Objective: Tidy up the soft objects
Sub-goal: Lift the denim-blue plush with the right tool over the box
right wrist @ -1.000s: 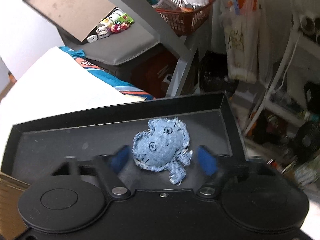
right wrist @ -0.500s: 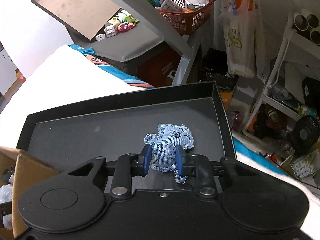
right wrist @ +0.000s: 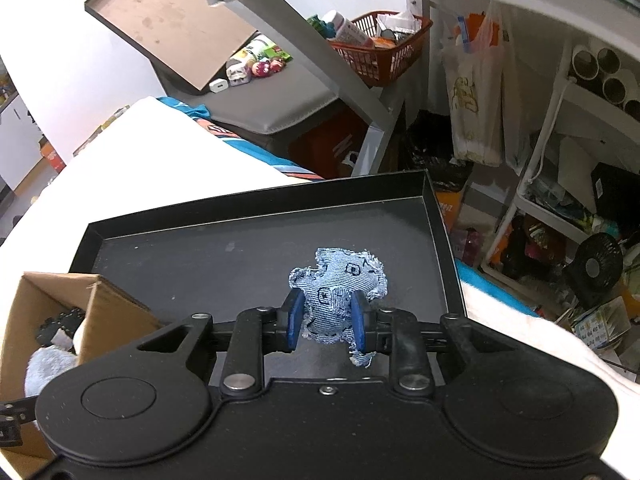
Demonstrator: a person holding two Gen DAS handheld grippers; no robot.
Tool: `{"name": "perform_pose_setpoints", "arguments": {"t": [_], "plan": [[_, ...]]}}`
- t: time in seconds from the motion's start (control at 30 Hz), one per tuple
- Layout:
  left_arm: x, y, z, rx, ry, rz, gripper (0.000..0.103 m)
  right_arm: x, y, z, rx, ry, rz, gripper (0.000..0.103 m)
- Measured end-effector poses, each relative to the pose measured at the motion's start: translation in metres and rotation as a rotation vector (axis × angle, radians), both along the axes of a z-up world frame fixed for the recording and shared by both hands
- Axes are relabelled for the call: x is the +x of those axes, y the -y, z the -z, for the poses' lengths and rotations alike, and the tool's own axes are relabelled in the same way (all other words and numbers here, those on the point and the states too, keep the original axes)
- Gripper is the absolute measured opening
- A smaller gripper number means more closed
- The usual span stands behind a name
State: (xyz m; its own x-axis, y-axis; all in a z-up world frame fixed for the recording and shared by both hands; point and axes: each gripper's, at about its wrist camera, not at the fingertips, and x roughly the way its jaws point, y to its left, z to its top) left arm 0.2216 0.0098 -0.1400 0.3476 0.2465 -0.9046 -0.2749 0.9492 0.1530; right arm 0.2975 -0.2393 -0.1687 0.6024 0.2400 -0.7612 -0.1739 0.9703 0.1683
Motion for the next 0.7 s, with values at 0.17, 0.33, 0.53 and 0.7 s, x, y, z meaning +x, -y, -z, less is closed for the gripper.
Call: {"name": "perform_pose_setpoints", "arguments": {"t": [0.17, 0.33, 0.53, 0.7], "plan": [[-0.009, -0.006, -0.005, -0.014, 0.012, 0.001, 0.095, -0.009, -0.004, -0.01, 0.0, 0.01, -0.012, 0.025], [-0.018, -0.014, -0.01, -0.036, 0.018, -0.018, 0.095, -0.018, -0.013, -0.021, 0.003, 0.024, -0.03, 0.025], [-0.026, -0.018, -0.014, -0.053, 0.043, -0.01, 0.095, -0.028, -0.025, -0.032, 0.011, 0.035, -0.051, 0.025], [-0.032, -0.026, -0.014, -0.08, 0.058, -0.016, 0.092, -0.039, -0.037, -0.045, 0.019, 0.041, -0.068, 0.025]]}}
